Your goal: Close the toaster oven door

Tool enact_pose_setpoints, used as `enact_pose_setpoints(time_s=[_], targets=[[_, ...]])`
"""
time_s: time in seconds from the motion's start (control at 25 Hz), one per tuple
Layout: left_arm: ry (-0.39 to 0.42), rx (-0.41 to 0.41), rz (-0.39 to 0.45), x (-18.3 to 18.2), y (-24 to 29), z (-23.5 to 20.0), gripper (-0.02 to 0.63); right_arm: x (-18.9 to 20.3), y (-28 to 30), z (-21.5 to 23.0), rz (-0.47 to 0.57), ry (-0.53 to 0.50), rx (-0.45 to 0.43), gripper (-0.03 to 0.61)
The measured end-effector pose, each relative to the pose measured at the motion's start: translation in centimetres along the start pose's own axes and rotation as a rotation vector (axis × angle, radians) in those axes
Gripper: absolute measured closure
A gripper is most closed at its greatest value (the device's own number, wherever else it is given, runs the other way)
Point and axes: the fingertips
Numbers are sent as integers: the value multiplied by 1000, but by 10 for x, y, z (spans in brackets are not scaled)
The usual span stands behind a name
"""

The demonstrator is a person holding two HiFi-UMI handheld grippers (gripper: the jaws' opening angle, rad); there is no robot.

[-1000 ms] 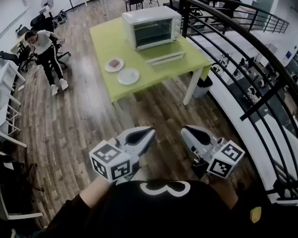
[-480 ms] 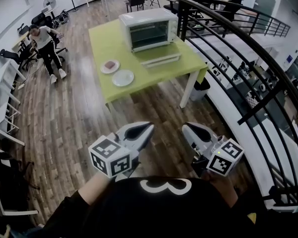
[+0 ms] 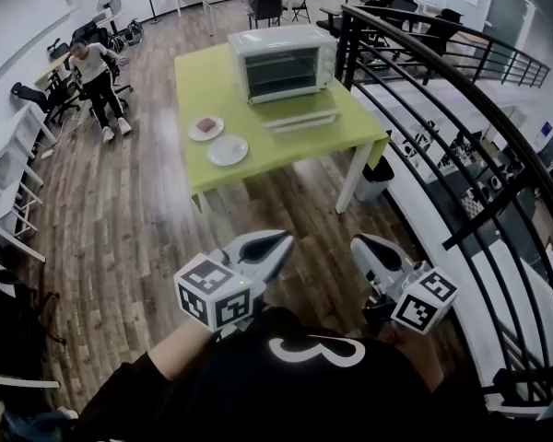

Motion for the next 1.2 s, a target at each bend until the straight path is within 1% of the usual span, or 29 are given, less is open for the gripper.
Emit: enact_pose_setpoints(time_s=[0.2,0.44,0.6,0.76,0.96,1.08,1.2], targets=[[-8,-14,11,3,16,-28,601,5,20,23,-5,-1,8,576],[-47,-33,-1,6,55,-97,601,8,66,78,-26,27,43,575],[-77,-41,-26,-5,101,-155,601,-5,112,132,-54,58,61,575],[-107,-52,-58,-18,154,-223,601,-21,172,193,-88,90,64,575],[-132,-75,-98,-35,215,-310,601,-48,249,265,-128,100,61,575],[-158,-104,-110,-40,240,-355,601,-62,289,303,-161,94,58,575],[-172,-128,-134,-39,258,-393,600,-67,321,337,-198,85,63,575]])
Point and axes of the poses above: the fingertips, and each gripper's own axes: y forward along the fingers, z to its right, x out of its underside, and after that the axes turned 5 degrees about x, right-handed
